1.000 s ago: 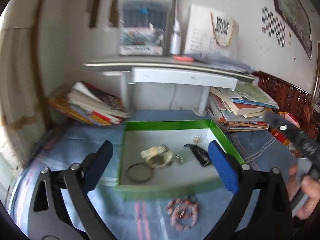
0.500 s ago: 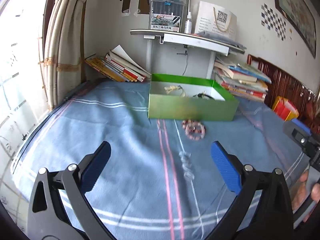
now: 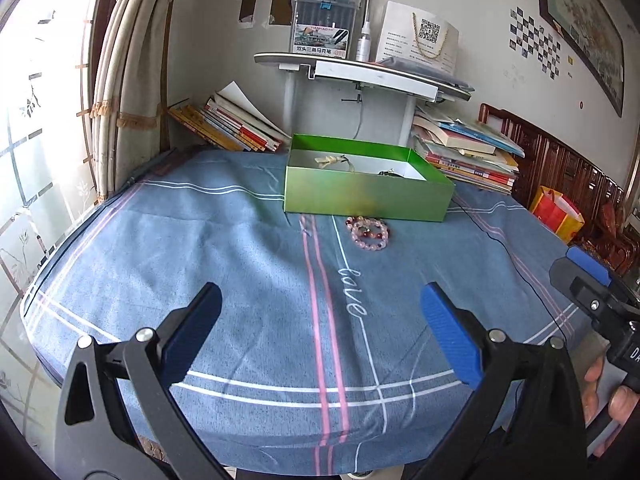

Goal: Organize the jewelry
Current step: 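Withdraw both tools from the box above the bed, then grasp the pink bead bracelet with the left gripper while the right gripper grasps the red-bead bracelet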

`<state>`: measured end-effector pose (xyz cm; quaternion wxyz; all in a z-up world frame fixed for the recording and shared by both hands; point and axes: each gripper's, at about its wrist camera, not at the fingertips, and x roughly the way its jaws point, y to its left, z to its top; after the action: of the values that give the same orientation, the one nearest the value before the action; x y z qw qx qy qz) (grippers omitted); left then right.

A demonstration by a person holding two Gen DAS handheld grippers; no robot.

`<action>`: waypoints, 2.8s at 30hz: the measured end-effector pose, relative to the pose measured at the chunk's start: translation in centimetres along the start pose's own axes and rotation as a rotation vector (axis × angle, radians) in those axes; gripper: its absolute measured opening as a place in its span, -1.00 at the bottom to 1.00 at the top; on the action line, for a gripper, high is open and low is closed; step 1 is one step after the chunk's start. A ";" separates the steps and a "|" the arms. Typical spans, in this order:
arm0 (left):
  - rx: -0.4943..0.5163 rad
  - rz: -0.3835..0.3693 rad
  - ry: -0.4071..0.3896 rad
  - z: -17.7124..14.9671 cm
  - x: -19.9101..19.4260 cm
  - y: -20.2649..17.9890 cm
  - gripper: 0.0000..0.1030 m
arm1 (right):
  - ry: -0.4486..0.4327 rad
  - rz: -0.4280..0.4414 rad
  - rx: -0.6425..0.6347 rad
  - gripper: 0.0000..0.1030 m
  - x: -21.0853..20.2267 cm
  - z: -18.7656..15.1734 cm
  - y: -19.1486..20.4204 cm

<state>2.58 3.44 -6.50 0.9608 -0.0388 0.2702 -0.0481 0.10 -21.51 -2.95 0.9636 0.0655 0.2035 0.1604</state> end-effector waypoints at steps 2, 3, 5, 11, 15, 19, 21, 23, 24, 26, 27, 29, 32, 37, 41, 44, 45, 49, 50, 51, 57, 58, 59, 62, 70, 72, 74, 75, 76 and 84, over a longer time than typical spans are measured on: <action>0.002 0.003 0.002 0.0 0.0 -0.1 0.92 | 0.002 0.003 0.000 0.89 0.0 0.0 0.0; 0.001 0.003 0.004 0.1 0.1 0.0 0.92 | 0.002 0.002 -0.001 0.89 0.0 0.0 0.0; 0.002 0.004 0.005 0.1 0.1 -0.1 0.92 | 0.004 0.005 0.005 0.89 0.0 -0.1 -0.1; 0.013 0.004 0.012 0.2 0.5 -0.4 0.92 | 0.016 0.000 0.015 0.89 0.4 -0.3 -0.5; 0.021 0.005 0.015 0.3 0.7 -0.6 0.92 | 0.019 -0.003 0.020 0.89 0.5 -0.4 -0.6; 0.023 0.006 0.021 0.3 1.0 -0.7 0.91 | 0.021 -0.005 0.023 0.89 0.7 -0.4 -0.8; 0.024 0.007 0.025 0.3 1.2 -0.7 0.92 | 0.026 -0.007 0.024 0.89 0.8 -0.4 -0.9; 0.024 0.006 0.028 0.3 1.3 -0.7 0.92 | 0.026 -0.006 0.029 0.89 0.9 -0.4 -1.1; 0.026 0.005 0.031 0.3 1.4 -0.7 0.91 | 0.027 -0.007 0.029 0.89 1.0 -0.4 -1.1; 0.029 0.006 0.035 0.4 1.7 -0.8 0.92 | 0.028 -0.008 0.028 0.89 1.1 -0.4 -1.2; 0.030 0.005 0.038 0.4 1.9 -0.9 0.92 | 0.028 -0.008 0.027 0.89 1.1 -0.4 -1.2; 0.033 0.005 0.047 0.4 2.4 -0.9 0.91 | 0.027 -0.008 0.028 0.89 1.2 -0.4 -1.3; 0.040 0.005 0.062 0.6 3.4 -1.1 0.92 | 0.037 -0.011 0.033 0.89 1.5 -0.4 -1.5; 0.051 0.012 0.084 1.5 5.6 -1.6 0.92 | 0.050 -0.019 0.048 0.89 2.6 -0.4 -2.5; 0.051 0.009 0.096 1.9 6.8 -2.0 0.92 | 0.063 -0.028 0.063 0.89 3.6 -0.3 -3.6; 0.055 0.003 0.107 1.8 7.7 -2.4 0.92 | 0.066 -0.036 0.065 0.89 4.2 -0.4 -4.2; 0.059 0.002 0.111 1.8 7.9 -2.5 0.92 | 0.068 -0.037 0.068 0.89 4.4 -0.5 -4.4; 0.062 -0.001 0.129 2.4 9.6 -2.8 0.92 | 0.087 -0.037 0.080 0.89 5.6 -0.7 -4.9; 0.057 -0.006 0.134 2.6 10.0 -2.7 0.92 | 0.091 -0.035 0.081 0.89 5.7 -0.8 -5.0; 0.050 -0.014 0.146 3.0 10.8 -2.7 0.91 | 0.095 -0.034 0.082 0.89 6.0 -0.8 -5.1; 0.040 -0.033 0.249 4.9 16.3 -3.1 0.30 | 0.127 -0.036 0.095 0.89 7.6 -0.9 -6.2; 0.048 -0.030 0.266 5.1 17.2 -3.2 0.19 | 0.132 -0.035 0.097 0.89 7.8 -0.9 -6.3; 0.057 -0.029 0.284 5.3 18.3 -3.5 0.15 | 0.137 -0.034 0.098 0.89 8.0 -0.9 -6.4; 0.076 -0.030 0.318 5.4 20.3 -4.2 0.05 | 0.145 -0.033 0.099 0.89 8.6 -1.0 -6.7; 0.089 -0.017 0.371 5.5 23.6 -4.8 -0.33 | 0.179 -0.024 0.090 0.89 9.9 -0.9 -6.9; 0.090 -0.014 0.363 5.4 23.7 -4.8 -0.50 | 0.184 -0.025 0.081 0.89 10.2 -0.8 -6.7; 0.069 -0.039 0.363 5.4 23.6 -4.4 -0.84 | 0.197 -0.035 0.065 0.89 10.6 -0.4 -6.4; 0.056 -0.051 0.364 5.4 23.5 -4.2 -0.84 | 0.209 -0.050 0.052 0.89 11.1 -0.1 -6.2; 0.046 -0.065 0.361 5.3 23.4 -4.0 -0.84 | 0.226 -0.065 0.035 0.89 11.7 0.3 -6.0; -0.010 -0.097 0.203 6.4 16.2 -1.7 -0.85 | 0.300 -0.121 -0.099 0.84 18.1 3.3 -3.7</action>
<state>19.56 0.22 -9.27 0.9249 -0.0518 0.3641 -0.0969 18.21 -19.12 -7.41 0.9324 -0.0193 0.3403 0.1200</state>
